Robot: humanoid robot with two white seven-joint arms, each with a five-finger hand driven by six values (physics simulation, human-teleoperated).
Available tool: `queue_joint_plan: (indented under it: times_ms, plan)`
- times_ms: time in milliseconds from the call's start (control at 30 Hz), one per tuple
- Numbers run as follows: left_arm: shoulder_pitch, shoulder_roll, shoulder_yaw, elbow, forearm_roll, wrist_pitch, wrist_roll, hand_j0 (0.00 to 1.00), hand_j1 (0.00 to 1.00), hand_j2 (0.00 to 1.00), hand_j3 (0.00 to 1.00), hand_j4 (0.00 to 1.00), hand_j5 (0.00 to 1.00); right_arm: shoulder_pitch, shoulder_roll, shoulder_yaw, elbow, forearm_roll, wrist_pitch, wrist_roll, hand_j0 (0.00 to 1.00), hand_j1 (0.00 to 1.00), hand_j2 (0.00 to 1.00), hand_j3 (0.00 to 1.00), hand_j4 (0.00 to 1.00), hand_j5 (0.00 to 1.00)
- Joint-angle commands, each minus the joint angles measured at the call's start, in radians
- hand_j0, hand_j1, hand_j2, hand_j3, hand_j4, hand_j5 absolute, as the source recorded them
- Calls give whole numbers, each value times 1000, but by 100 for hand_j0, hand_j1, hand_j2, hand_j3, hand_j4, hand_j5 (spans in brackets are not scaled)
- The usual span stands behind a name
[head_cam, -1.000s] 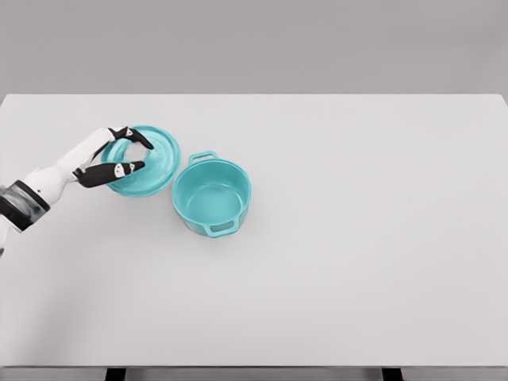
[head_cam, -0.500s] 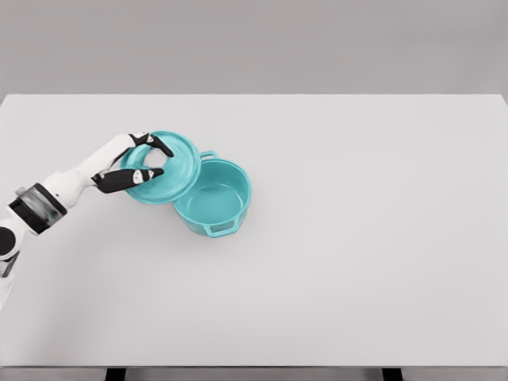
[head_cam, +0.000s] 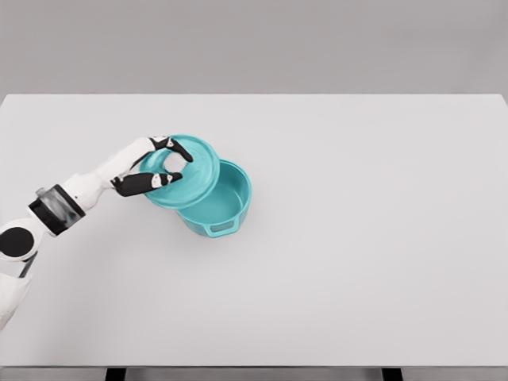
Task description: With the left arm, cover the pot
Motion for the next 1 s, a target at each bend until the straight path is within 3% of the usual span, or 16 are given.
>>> queue_joint_plan:
  times_ms: [0,967]
  plan:
    - [0,-6,-4,-1,3,1,0,50,50,50,50,50,50,0,0,0,0,0,0,0,100,100,100,100,100,100]
    - [-37,-68,-111,35,-14,7,2,50,50,50,50,50,50,0,0,0,1,0,0,0,100,100,100,100,100,100]
